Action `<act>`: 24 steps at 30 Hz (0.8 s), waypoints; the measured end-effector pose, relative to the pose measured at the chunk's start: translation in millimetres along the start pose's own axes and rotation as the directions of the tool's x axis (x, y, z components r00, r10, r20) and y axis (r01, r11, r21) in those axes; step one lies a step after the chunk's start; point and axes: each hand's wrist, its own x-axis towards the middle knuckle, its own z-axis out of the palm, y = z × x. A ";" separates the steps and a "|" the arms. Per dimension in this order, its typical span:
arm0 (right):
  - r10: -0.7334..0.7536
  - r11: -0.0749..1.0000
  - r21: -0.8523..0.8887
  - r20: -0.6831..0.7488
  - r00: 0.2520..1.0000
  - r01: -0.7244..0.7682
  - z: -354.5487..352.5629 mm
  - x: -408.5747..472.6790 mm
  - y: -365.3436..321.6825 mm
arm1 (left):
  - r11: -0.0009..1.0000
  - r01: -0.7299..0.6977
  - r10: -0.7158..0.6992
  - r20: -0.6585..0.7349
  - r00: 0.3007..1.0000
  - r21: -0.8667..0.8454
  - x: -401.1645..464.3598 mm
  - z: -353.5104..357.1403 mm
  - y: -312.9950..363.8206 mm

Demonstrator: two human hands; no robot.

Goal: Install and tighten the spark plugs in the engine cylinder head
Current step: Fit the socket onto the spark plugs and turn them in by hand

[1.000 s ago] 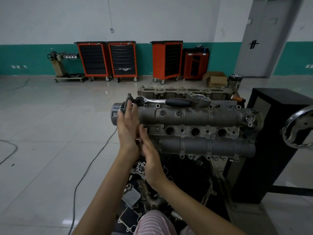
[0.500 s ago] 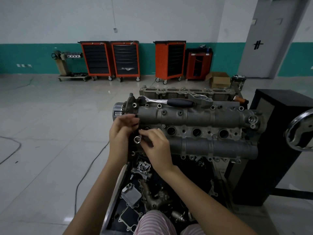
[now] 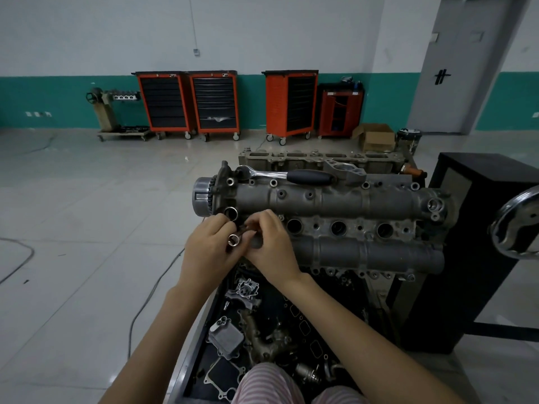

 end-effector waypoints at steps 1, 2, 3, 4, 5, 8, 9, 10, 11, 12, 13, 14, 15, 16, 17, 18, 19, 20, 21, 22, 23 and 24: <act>0.009 0.999 -0.034 0.059 0.998 -0.007 -2.2 2.1 2.3 | 0.999 -0.040 0.040 0.002 0.999 0.005 -0.5 0.7 -1.6; 0.020 0.993 -0.116 0.116 0.993 -0.006 -4.1 5.2 6.3 | 0.998 -0.069 0.069 0.003 0.998 0.012 -0.8 1.6 -3.0; 0.040 0.974 -0.225 0.170 0.985 0.000 -5.4 9.3 11.0 | 0.997 -0.078 0.078 0.004 0.997 0.019 -0.4 2.5 -3.5; 0.067 0.947 -0.322 0.218 0.974 0.007 -6.0 14.0 14.5 | 0.997 -0.074 0.074 0.002 0.997 0.019 0.4 3.5 -3.9; 0.094 0.924 -0.382 0.253 0.963 0.010 -5.8 18.9 16.7 | 0.998 -0.067 0.067 -0.002 0.998 0.011 1.7 4.7 -4.6; 0.131 0.897 -0.443 0.289 0.948 0.011 -1.6 29.9 20.5 | 0.997 -0.081 0.081 0.000 0.997 0.009 5.5 8.1 -7.8; 0.123 0.874 -0.485 0.284 0.951 0.032 0.9 31.9 22.4 | 0.996 -0.085 0.085 0.004 0.996 0.015 6.4 9.3 -9.5; 0.111 0.844 -0.533 0.273 0.956 0.054 3.6 32.2 24.6 | 0.996 -0.088 0.088 0.006 0.996 0.021 7.0 10.4 -11.2; 0.103 0.815 -0.576 0.253 0.962 0.065 6.4 31.7 26.3 | 0.996 -0.088 0.088 0.007 0.996 0.022 7.2 11.3 -12.4; 0.103 0.795 -0.604 0.228 0.968 0.058 8.9 30.7 27.5 | 0.996 -0.089 0.089 0.009 0.996 0.014 7.4 12.1 -13.0; 0.107 0.786 -0.617 0.202 0.974 0.041 10.9 29.6 28.5 | 0.996 -0.090 0.090 0.007 0.996 -0.003 7.4 13.1 -12.8; 0.114 0.781 -0.624 0.182 0.977 0.025 12.3 29.0 29.8 | 0.996 -0.089 0.089 0.001 0.996 -0.030 7.5 13.9 -12.0; 0.120 0.779 -0.627 0.178 0.977 0.018 13.2 28.7 30.8 | 0.994 -0.086 0.086 -0.008 0.996 -0.066 7.7 14.4 -10.7; 0.125 0.780 -0.625 0.186 0.975 0.019 13.6 28.7 31.4 | 0.991 -0.083 0.082 -0.015 0.996 -0.104 7.8 14.7 -9.6; 0.130 0.785 -0.619 0.197 0.972 0.021 13.4 28.9 32.1 | 0.988 -0.080 0.079 -0.013 0.997 -0.134 7.1 15.2 -9.4; 0.131 0.788 -0.615 0.207 0.970 0.025 13.0 29.2 32.7 | 0.985 -0.068 0.069 0.001 0.998 -0.158 5.8 15.4 -10.1; 0.128 0.786 -0.618 0.215 0.968 0.033 12.6 29.2 32.8 | 0.983 -0.043 0.048 0.025 0.999 -0.177 3.7 15.2 -11.2; 0.124 0.780 -0.624 0.222 0.967 0.044 12.6 28.7 32.4 | 0.982 -0.011 0.021 0.053 0.998 -0.191 1.2 14.7 -12.4; 0.122 0.775 -0.630 0.226 0.967 0.049 12.7 28.2 32.0 | 0.980 0.019 -0.004 0.075 0.997 -0.198 -1.5 14.2 -13.1; 0.121 0.771 -0.635 0.224 0.967 0.051 12.7 27.4 31.8 | 0.979 0.041 -0.024 0.087 0.996 -0.201 -3.8 14.0 -12.9; 0.118 0.767 -0.640 0.220 0.968 0.052 12.9 26.5 31.6 | 0.978 0.060 -0.041 0.094 0.995 -0.201 -5.7 13.9 -12.1; 0.110 0.764 -0.642 0.217 0.970 0.057 13.2 25.7 31.6 | 0.976 0.078 -0.059 0.098 0.993 -0.205 -6.7 14.1 -11.0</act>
